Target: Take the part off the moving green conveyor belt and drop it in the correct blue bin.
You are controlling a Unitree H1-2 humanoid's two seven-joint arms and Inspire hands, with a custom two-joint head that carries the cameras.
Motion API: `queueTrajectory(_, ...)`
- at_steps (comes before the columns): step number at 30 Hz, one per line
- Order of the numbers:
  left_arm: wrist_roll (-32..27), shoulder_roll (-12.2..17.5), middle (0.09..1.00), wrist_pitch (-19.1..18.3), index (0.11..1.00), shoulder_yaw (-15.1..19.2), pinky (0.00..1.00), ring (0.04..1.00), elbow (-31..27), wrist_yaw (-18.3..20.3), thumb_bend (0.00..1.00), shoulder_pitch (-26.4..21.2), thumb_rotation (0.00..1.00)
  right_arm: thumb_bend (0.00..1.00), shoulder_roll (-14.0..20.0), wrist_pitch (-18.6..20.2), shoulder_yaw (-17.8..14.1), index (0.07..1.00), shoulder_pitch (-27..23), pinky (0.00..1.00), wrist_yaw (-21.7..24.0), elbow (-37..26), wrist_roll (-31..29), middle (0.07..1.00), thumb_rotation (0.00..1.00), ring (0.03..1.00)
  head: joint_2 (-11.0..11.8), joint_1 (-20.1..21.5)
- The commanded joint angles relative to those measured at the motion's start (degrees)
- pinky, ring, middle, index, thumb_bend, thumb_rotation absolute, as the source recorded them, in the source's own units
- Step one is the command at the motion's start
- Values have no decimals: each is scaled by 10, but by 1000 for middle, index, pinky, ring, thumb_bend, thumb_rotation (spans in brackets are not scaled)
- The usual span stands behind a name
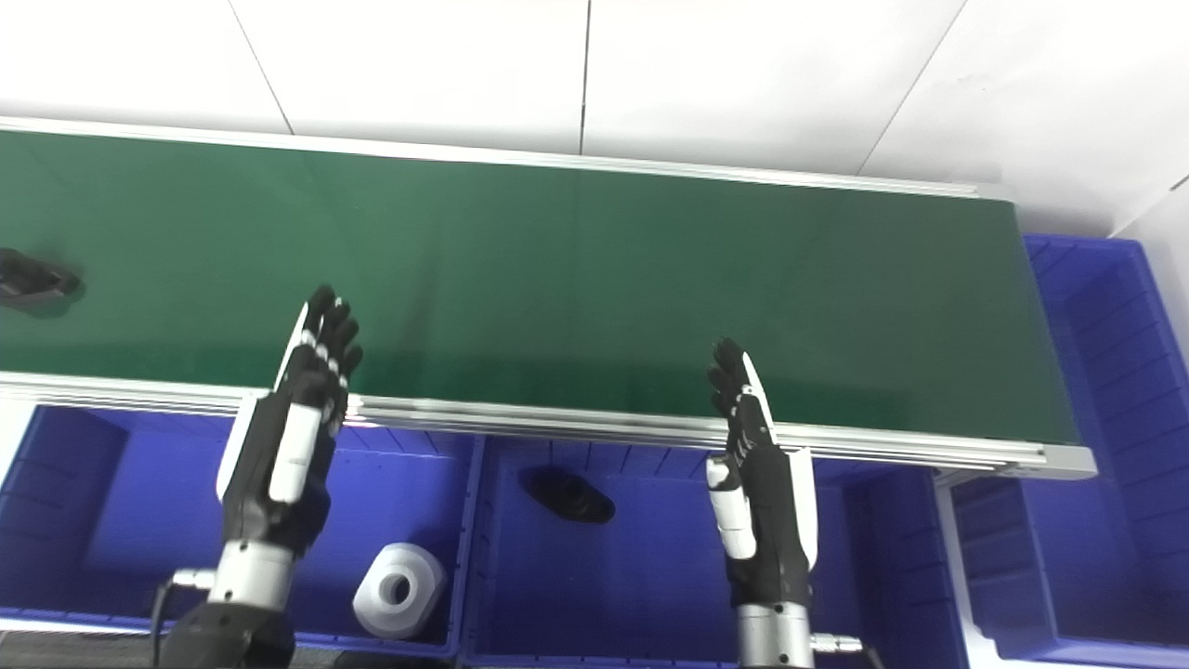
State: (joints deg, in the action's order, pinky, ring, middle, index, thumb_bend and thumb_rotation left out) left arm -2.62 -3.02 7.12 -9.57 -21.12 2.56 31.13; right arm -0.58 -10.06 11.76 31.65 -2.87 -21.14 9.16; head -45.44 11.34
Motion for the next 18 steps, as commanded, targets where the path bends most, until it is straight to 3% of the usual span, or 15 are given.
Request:
queueTrajectory(1, 17, 4, 1000, 40, 1000, -7, 1000, 1000, -2, 6, 678, -8, 870, 931, 3, -46, -3, 940, -6, 956, 0, 7, 1, 941, 1000, 935, 0, 0)
queueTrajectory(3, 65, 9, 1000, 73, 1000, -10, 1000, 1000, 22, 0, 682, -16, 856, 916, 3, -47, -5, 943, -9, 951, 0, 18, 1, 946, 1000, 933, 0, -1)
queueTrajectory(7, 114, 15, 1000, 101, 1000, -14, 1000, 1000, 59, -9, 664, -28, 862, 893, 5, -50, -10, 957, -18, 932, 1, 47, -4, 956, 1000, 928, -13, -6)
queueTrajectory(13, 137, 25, 1000, 107, 1000, -6, 1000, 997, 67, -17, 642, -16, 880, 874, 12, -34, -12, 957, -25, 907, 10, 66, 1, 953, 1000, 920, -50, -1)
queueTrajectory(18, 136, 29, 1000, 96, 1000, -4, 1000, 1000, 60, -16, 654, -14, 892, 877, 13, -15, -9, 956, -26, 901, 17, 60, 5, 956, 1000, 919, -67, 4)
